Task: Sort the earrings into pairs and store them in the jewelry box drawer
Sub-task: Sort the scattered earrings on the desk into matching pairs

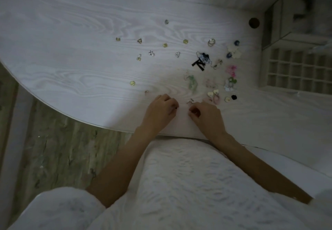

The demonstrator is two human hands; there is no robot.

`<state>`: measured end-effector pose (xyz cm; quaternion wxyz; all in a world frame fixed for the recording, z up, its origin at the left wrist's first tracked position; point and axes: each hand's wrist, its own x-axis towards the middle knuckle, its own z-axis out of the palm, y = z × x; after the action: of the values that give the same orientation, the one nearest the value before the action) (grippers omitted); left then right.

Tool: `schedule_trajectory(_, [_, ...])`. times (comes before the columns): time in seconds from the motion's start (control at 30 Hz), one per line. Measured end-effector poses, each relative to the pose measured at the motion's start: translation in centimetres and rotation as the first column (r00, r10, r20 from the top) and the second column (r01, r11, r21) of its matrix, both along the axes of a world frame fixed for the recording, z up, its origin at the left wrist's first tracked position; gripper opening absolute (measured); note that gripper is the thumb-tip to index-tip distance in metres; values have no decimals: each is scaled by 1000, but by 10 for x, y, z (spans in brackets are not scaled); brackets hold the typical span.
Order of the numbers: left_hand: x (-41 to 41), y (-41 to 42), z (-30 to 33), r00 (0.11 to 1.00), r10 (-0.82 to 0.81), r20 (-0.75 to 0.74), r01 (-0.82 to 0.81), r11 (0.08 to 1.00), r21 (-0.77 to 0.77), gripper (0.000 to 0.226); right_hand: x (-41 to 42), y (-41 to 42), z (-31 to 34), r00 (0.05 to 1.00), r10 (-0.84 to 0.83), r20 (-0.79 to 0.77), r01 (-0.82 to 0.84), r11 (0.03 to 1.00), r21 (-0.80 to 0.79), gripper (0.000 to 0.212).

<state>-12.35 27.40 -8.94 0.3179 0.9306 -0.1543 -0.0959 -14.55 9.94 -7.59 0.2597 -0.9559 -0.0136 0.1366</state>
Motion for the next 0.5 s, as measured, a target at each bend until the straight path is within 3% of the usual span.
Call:
schedule_trajectory(0.23, [-9,-24,2,999,-15,-51,12,999,-46,21,-7,-5,0,997,-83,6,83,995,-58,13])
schedule_trajectory(0.5, [-19,-38,2,995,64,-81,-75,988,-138,24,-12,3,2,989,-147,-22,148,988,48,14])
